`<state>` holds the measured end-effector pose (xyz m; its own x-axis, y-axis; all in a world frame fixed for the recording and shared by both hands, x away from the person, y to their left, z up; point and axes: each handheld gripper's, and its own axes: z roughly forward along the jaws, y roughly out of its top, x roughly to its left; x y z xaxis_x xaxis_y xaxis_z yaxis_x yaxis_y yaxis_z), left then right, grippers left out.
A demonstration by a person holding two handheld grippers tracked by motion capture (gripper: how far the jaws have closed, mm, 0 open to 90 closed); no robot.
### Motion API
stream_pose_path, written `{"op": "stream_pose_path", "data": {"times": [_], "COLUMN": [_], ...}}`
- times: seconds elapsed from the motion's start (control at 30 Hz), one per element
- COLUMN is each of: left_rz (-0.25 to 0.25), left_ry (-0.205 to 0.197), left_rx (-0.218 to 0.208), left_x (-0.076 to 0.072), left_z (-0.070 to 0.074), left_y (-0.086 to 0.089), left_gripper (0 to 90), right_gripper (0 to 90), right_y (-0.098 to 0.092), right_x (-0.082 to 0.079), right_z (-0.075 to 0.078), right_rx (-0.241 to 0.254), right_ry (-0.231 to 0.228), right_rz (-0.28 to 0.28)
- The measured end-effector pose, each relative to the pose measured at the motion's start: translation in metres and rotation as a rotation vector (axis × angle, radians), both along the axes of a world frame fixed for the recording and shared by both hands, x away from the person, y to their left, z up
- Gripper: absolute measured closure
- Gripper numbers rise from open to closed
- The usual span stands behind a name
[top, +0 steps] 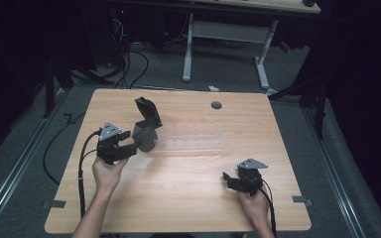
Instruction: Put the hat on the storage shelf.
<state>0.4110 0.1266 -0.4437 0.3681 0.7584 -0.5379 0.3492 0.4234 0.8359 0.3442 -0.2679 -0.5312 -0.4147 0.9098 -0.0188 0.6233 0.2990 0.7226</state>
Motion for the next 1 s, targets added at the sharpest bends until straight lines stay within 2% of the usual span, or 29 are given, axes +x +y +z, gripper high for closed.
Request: {"op": "stream_pose_path", "data": {"times": [0.23, 0.6, 1.0], "left_rz": [-0.010, -0.006, -0.024], "left_ry": [-0.005, 0.019, 0.043], "left_rx": [-0.014, -0.034, -0.011], "left_x": [-0.015, -0.033, -0.047], "left_z": [-0.001, -0.015, -0.029], "left_y": [0.009, 0.018, 0.015], "left_gripper": [39.3, 38.1, 36.8], "right_gripper": [32.5, 32.5, 32.5], "right_y": [0.000, 0.000, 0.000], "right_x": [0.000, 0.000, 0.000], "right_z": [0.000, 0.000, 0.000], "right_rx": [-0.001, 0.000, 0.001], "right_ry": [-0.001, 0.000, 0.001], "right_rz": [0.003, 0.001, -0.001]}}
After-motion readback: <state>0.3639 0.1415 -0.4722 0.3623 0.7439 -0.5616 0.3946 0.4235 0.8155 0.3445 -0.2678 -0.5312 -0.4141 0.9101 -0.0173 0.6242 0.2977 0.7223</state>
